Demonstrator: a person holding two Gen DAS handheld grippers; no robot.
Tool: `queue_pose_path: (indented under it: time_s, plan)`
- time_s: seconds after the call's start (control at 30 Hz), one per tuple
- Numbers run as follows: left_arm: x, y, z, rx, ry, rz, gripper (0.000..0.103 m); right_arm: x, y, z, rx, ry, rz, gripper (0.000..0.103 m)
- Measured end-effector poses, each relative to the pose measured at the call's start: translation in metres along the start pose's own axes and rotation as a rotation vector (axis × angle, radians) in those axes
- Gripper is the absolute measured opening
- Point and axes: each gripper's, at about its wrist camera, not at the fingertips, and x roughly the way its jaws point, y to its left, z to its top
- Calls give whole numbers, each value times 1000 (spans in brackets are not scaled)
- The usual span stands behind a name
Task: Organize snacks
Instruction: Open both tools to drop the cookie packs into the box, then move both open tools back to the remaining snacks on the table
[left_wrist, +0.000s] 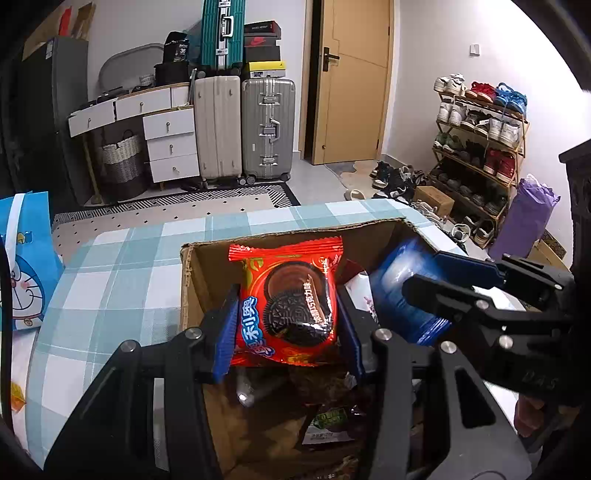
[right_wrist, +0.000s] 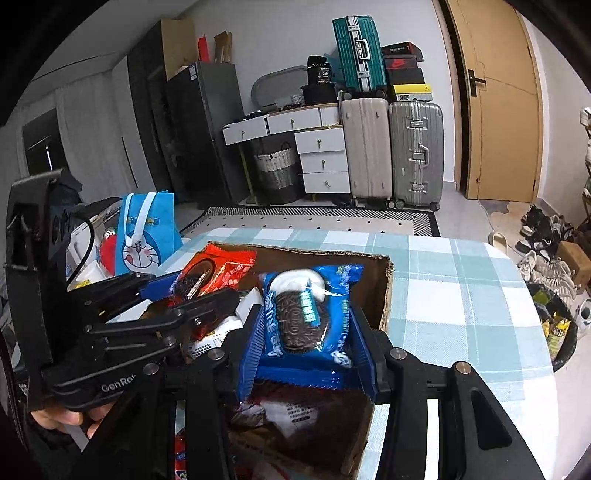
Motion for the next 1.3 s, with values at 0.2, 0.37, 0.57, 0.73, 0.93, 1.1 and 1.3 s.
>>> queue_pose_path:
  time_s: [0.2,0.37,0.57,0.73,0.93,1.1,1.3]
  plan:
    - [-5,-1,2,14,-10,20,51,-2,-3,2,6,-16,7,45]
    - [-33,-1,-3,22,-32,21,85,-20,-4,2,6,-35,1,61]
    - [-79,9,-20,-22,-35,-15,103,-56,-12,-10,58,-49,24,102]
    - [-113,17,-48,-34,-24,12,103,-85,-12,-29,64,-32,-1,102]
    - [-148,26,-82,-62,-26,32,103,-113,-3,-49,61,-26,-35,102]
    - [-171,27,-109,-74,-30,47,103,-120,5,-69,45,20,-52,102]
    - [-180,18,-132,-74,0,36,103,-116,10,-95,49,91,-60,102]
